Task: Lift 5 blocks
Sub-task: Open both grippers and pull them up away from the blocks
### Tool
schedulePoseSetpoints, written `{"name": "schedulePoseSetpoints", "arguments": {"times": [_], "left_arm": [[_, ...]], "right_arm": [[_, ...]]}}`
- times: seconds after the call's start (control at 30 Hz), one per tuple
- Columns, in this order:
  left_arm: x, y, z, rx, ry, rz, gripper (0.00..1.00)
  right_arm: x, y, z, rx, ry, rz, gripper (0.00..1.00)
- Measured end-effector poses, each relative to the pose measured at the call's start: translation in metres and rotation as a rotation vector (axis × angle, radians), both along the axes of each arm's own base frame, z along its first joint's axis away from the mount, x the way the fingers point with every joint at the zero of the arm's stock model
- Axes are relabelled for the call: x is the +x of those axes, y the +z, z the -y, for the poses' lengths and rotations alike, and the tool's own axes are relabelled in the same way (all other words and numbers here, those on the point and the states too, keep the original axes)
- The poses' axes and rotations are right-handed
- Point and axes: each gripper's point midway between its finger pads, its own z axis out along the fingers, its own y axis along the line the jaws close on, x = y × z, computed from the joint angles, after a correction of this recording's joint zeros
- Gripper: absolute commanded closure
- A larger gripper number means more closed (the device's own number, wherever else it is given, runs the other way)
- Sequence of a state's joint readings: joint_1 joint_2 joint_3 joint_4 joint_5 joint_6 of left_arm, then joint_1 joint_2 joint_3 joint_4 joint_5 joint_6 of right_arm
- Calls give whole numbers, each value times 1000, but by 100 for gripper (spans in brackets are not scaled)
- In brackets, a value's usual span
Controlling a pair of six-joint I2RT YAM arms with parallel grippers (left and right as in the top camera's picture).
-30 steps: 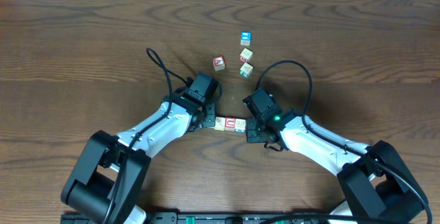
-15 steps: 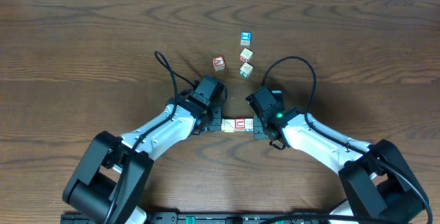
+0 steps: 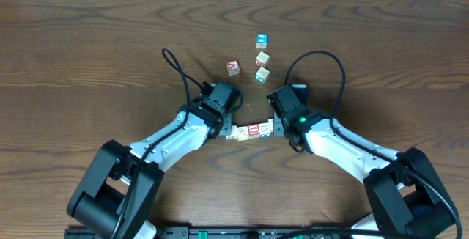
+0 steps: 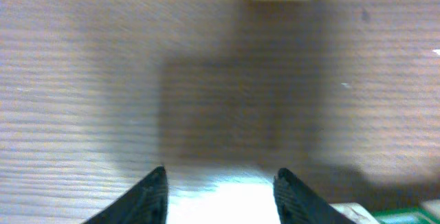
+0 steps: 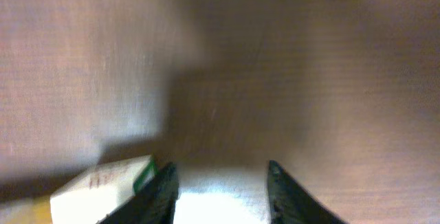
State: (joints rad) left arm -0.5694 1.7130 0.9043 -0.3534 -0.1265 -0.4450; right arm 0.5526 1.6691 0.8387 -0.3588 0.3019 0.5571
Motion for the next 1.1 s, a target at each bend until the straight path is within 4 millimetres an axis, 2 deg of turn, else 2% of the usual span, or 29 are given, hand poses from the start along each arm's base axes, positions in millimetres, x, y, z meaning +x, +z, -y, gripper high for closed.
{"name": "schedulePoseSetpoints", "arguments": {"times": [0.13,0.2,0.27,0.3,0.33,0.4,0.47,0.57,0.7,0.87,1.0,1.1], "left_arm": [[8,4,-12,65,26,48,43],[13,6,-16,88,39,81,39],[24,12,-17,102,53,134,37],[32,17,-17,108,59,174,34],[38,21,-18,118,62,207,27],[54,32,-21,142,72,291,27],[74,51,-24,166,90,403,26],[97,84,-30,178,134,552,26],[114,145,-31,117,198,752,26],[102,210,-25,-10,183,867,26],[75,248,-23,-103,107,880,25],[51,280,-29,-148,74,920,25]], "right_arm": [[20,12,11,-42,-48,102,37],[29,18,16,-61,-60,146,28],[42,28,23,-88,-84,213,14],[50,34,28,-106,-103,255,3],[56,41,32,-124,-123,295,1],[71,58,45,-165,-184,396,1],[82,74,60,-197,-256,477,1],[86,83,83,-247,-329,513,1],[85,87,100,-288,-379,523,1],[85,87,100,-289,-379,522,1],[87,80,91,-238,-342,499,1],[89,74,80,-180,-301,473,1]]}}
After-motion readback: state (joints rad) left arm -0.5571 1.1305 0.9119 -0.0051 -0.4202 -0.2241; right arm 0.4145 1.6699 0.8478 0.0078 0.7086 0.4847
